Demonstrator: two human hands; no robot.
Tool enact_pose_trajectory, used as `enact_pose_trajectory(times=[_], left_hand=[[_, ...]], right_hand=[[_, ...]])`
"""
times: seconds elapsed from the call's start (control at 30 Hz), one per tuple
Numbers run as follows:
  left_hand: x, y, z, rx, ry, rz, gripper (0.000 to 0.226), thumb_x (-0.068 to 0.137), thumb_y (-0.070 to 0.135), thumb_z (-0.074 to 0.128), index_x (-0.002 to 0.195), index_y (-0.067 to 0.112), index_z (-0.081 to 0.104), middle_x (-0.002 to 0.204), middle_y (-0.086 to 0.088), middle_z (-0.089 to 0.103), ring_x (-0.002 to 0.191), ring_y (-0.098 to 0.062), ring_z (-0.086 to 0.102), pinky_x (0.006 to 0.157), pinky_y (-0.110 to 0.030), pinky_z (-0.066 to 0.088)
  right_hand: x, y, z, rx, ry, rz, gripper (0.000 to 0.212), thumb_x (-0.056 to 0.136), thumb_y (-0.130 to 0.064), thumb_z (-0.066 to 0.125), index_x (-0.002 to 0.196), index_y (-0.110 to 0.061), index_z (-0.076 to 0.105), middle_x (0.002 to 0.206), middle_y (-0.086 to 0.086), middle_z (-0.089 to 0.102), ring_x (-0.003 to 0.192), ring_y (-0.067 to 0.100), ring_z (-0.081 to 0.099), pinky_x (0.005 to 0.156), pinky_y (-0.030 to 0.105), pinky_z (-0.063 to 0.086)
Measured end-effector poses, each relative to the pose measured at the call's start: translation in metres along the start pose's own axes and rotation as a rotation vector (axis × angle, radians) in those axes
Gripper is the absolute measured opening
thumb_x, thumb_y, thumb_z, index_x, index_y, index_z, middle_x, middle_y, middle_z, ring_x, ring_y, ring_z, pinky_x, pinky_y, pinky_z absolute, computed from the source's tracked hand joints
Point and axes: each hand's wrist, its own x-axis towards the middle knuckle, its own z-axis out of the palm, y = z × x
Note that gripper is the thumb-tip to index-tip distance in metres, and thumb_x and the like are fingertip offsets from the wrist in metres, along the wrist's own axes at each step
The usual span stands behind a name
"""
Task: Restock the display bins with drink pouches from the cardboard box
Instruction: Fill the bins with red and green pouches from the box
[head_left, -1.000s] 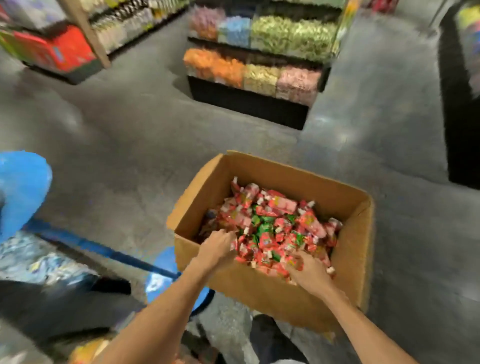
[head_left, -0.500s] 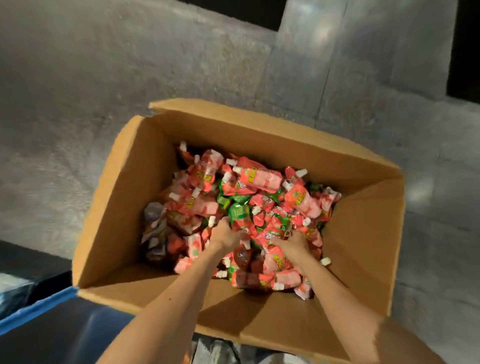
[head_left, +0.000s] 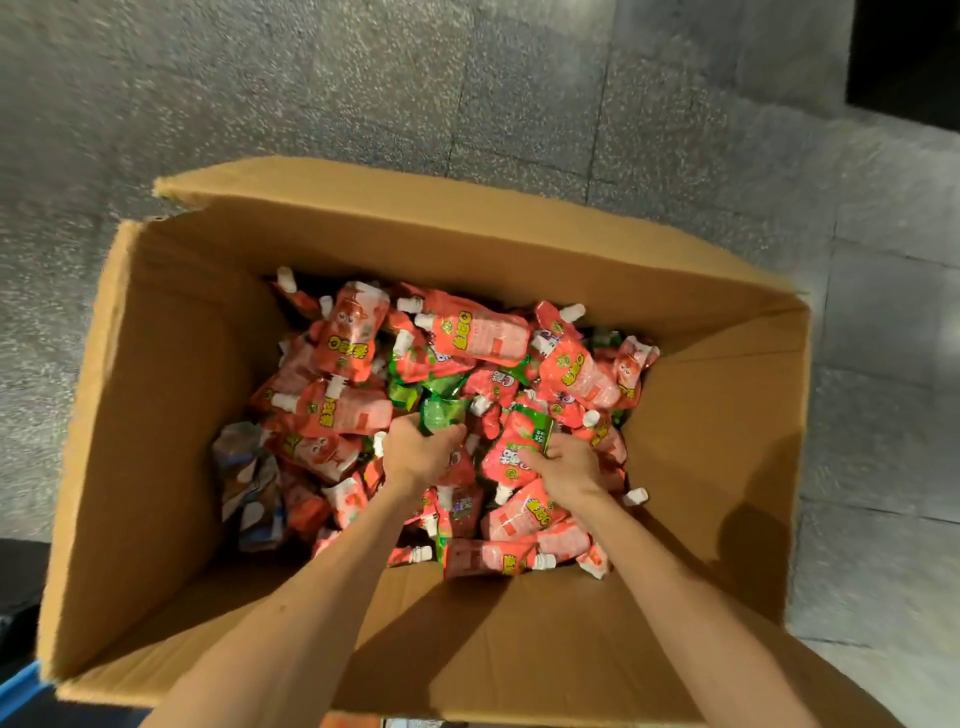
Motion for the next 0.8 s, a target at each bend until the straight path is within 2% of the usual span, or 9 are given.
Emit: enact_pose_trajectory(times=[0.1, 0.17, 0.23, 0.33, 0.43, 0.53, 0.6, 0.7, 0.8], left_hand=[[-0.022, 0.007, -0.017, -0.090, -0.362, 0.094, 0.009, 0.081, 0.015, 0.081, 0.079, 0.010, 0.074, 0.071, 0.002, 0.071, 0.059, -0.011, 0.064, 0.051, -0.027, 0.054], [-0.030, 0.011, -0.021, -0.093, -0.582, 0.073, 0.010, 0.081, 0.017, 0.081, 0.085, 0.009, 0.077, 0.085, 0.000, 0.075, 0.078, -0.013, 0.069, 0.069, -0.025, 0.053], [-0.035, 0.012, -0.024, -0.137, -0.710, 0.018, 0.030, 0.077, 0.025, 0.084, 0.092, 0.001, 0.074, 0.100, -0.013, 0.073, 0.092, -0.025, 0.068, 0.083, -0.033, 0.054], [-0.046, 0.014, -0.030, -0.202, -0.636, -0.022, 0.037, 0.076, 0.023, 0.085, 0.098, 0.000, 0.066, 0.088, -0.016, 0.065, 0.069, -0.021, 0.062, 0.060, -0.028, 0.050], [-0.049, 0.008, -0.050, -0.100, -0.442, -0.013, 0.030, 0.079, 0.019, 0.082, 0.090, -0.004, 0.068, 0.054, 0.002, 0.051, 0.042, -0.009, 0.045, 0.040, -0.022, 0.037], [-0.052, -0.001, -0.073, -0.036, -0.403, -0.001, 0.046, 0.070, 0.029, 0.087, 0.085, -0.010, 0.069, 0.066, -0.006, 0.051, 0.054, -0.018, 0.048, 0.042, -0.027, 0.044], [-0.059, -0.003, -0.084, -0.039, -0.376, -0.001, 0.027, 0.076, 0.020, 0.084, 0.084, -0.004, 0.074, 0.074, -0.008, 0.059, 0.060, -0.014, 0.054, 0.042, -0.024, 0.044], [-0.066, -0.009, -0.094, -0.091, -0.357, -0.012, 0.027, 0.075, 0.020, 0.085, 0.093, 0.001, 0.078, 0.090, -0.015, 0.071, 0.078, -0.018, 0.063, 0.051, -0.027, 0.052], [-0.075, -0.010, -0.102, -0.175, -0.358, -0.056, 0.041, 0.068, 0.027, 0.089, 0.097, 0.001, 0.077, 0.096, -0.021, 0.071, 0.085, -0.028, 0.064, 0.070, -0.040, 0.056]], right_hand=[[-0.008, -0.010, -0.001, -0.055, 0.017, -0.107, 0.034, 0.084, -0.025, 0.077, 0.094, 0.006, 0.066, 0.093, 0.023, 0.069, 0.088, 0.040, 0.064, 0.078, 0.042, 0.054], [-0.017, -0.019, -0.001, -0.089, -0.088, -0.196, 0.015, 0.085, -0.008, 0.069, 0.098, -0.001, 0.073, 0.088, 0.015, 0.072, 0.079, 0.030, 0.066, 0.071, 0.032, 0.053], [-0.024, -0.025, -0.003, -0.124, -0.214, -0.247, 0.020, 0.085, -0.001, 0.062, 0.099, -0.008, 0.075, 0.088, 0.004, 0.073, 0.079, 0.020, 0.065, 0.066, 0.029, 0.049], [-0.028, -0.022, -0.016, -0.149, -0.461, -0.249, 0.025, 0.084, -0.002, 0.066, 0.108, -0.006, 0.071, 0.097, 0.001, 0.070, 0.084, 0.014, 0.060, 0.069, 0.024, 0.045], [-0.029, -0.006, -0.023, -0.613, -0.437, -0.395, 0.060, 0.079, -0.034, 0.078, 0.133, -0.022, 0.057, 0.140, -0.003, 0.049, 0.131, 0.017, 0.043, 0.107, 0.032, 0.036], [-0.036, 0.008, -0.006, -1.073, -0.408, -0.473, 0.095, 0.065, -0.079, 0.069, 0.143, -0.031, 0.044, 0.157, 0.004, 0.030, 0.146, 0.028, 0.022, 0.118, 0.053, 0.018], [-0.042, 0.011, 0.012, -1.168, -0.435, -0.407, 0.104, 0.061, -0.084, 0.066, 0.147, -0.031, 0.038, 0.160, 0.010, 0.021, 0.147, 0.037, 0.015, 0.116, 0.058, 0.015], [-0.052, 0.010, 0.032, -1.263, -0.403, -0.408, 0.094, 0.069, -0.072, 0.071, 0.146, -0.029, 0.040, 0.159, 0.016, 0.019, 0.148, 0.042, 0.005, 0.115, 0.062, 0.014], [-0.060, 0.015, 0.046, -1.392, -0.364, -0.495, 0.054, 0.086, -0.048, 0.069, 0.132, -0.024, 0.056, 0.141, 0.014, 0.041, 0.140, 0.038, 0.021, 0.107, 0.059, 0.026]])
